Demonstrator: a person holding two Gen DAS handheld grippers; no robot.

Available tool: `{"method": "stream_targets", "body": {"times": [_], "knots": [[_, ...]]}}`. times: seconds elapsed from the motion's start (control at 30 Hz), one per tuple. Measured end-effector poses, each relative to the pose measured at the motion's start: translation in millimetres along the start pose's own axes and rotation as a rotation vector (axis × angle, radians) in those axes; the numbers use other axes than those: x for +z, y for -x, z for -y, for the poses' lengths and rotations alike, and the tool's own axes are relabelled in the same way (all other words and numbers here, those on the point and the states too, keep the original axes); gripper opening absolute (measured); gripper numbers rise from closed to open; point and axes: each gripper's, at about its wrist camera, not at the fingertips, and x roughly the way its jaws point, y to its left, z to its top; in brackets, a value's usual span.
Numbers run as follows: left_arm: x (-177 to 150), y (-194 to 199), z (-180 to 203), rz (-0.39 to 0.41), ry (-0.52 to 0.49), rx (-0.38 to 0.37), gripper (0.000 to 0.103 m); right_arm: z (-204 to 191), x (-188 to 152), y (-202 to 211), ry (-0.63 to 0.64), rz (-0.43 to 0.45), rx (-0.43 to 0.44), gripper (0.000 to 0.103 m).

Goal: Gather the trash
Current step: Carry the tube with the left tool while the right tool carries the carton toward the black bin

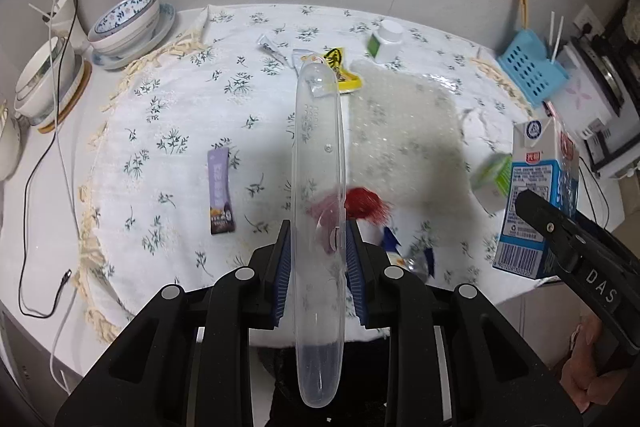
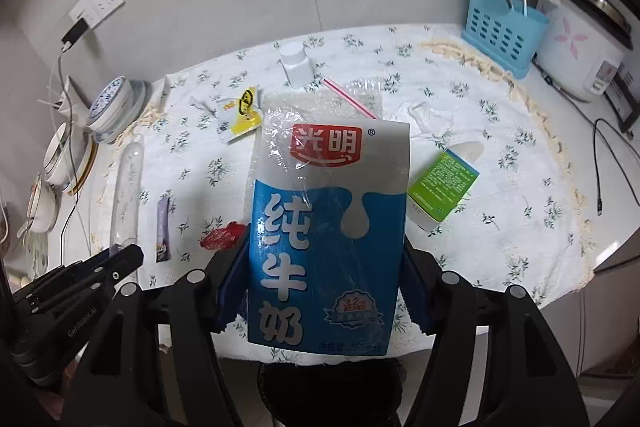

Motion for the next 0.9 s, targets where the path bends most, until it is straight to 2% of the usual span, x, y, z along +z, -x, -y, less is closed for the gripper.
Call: {"method": "stream_targets", "body": {"times": [0.17, 0.53, 0.9], "knots": [[-28.0, 20.0, 5.7, 0.021, 0.025, -0.01, 0.025, 7.1, -11.8, 28.8, -0.008, 0.013, 0.047, 0.062], [-75.3, 42.8, 4.2, 0.057, 0.047, -0.019, 0.025, 16.8, -48.0, 77.7, 0.033, 0.086, 0.043, 0.062], [-119.7, 51.0, -0.9, 0.059, 0.023, -0.024, 0.025, 22.4, -91.1, 80.4, 0.089, 0.064, 0.054, 0.062]]}}
